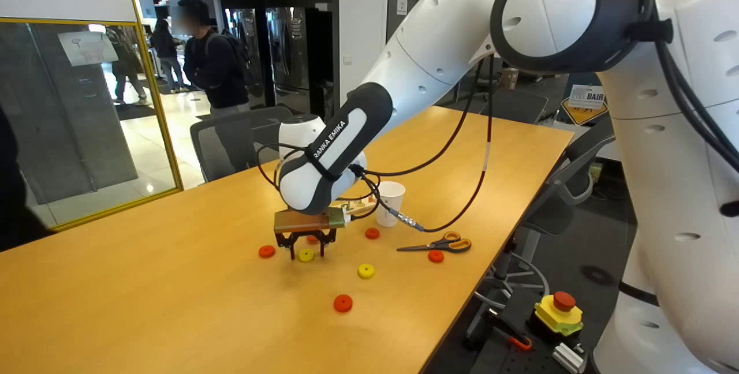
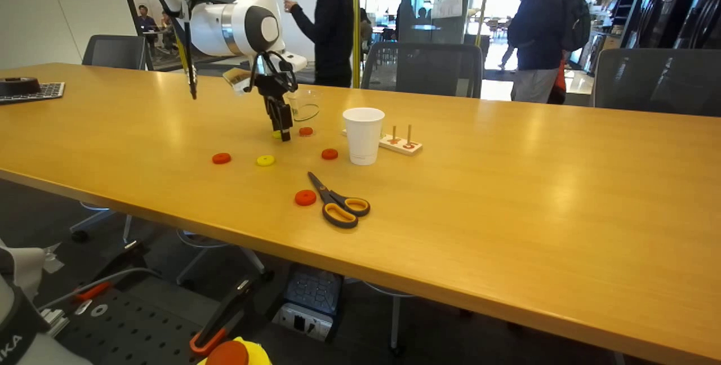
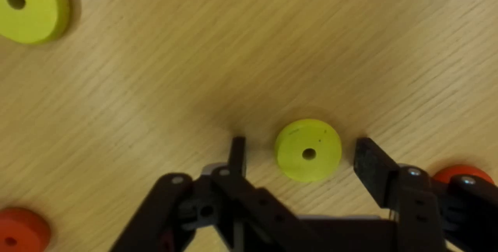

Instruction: Pick up the coloured tiles and put them in the cups

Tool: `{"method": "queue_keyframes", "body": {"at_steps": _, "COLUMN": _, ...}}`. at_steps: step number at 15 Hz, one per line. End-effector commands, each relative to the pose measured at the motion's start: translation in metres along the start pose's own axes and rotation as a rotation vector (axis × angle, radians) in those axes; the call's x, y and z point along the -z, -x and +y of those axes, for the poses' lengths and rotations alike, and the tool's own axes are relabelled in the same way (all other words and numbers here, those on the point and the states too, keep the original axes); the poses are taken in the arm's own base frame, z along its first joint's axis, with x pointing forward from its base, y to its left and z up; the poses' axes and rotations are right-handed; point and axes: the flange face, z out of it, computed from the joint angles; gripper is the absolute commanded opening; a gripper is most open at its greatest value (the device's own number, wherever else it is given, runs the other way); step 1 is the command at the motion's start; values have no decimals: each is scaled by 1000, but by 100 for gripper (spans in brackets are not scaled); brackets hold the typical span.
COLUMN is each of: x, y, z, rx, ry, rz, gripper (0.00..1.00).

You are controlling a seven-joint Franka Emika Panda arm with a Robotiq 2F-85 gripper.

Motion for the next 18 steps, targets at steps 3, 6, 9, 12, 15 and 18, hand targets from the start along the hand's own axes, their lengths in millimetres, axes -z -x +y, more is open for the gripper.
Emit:
{"method": "queue_keyframes", "body": {"at_steps": 3, "x": 5, "y": -8, "z": -5, "rx": 20, "ry": -12, "rz": 25, "gripper": 27}}
{"method": "queue_keyframes", "body": {"at_steps": 6, "x": 12, "y": -7, "z": -4, "rx": 38, "ry": -16, "rz": 7, "gripper": 23}}
{"method": "queue_keyframes", "body": {"at_steps": 9, "x": 25, "y": -2, "z": 2, "rx": 93, "ry": -16, "rz": -20, "gripper": 24}}
{"method": "queue_keyframes", "body": {"at_steps": 12, "x": 41, "y": -1, "z": 19, "rx": 156, "ry": 1, "rz": -30, "gripper": 24}}
{"method": "queue_keyframes", "body": {"at_steps": 15, "x": 69, "y": -6, "z": 45, "rx": 192, "ry": 2, "rz": -20, "gripper": 24}}
{"method": "queue_keyframes", "body": {"at_steps": 18, "x": 98, "y": -11, "z": 72, "rx": 232, "ry": -4, "rz": -13, "gripper": 23}}
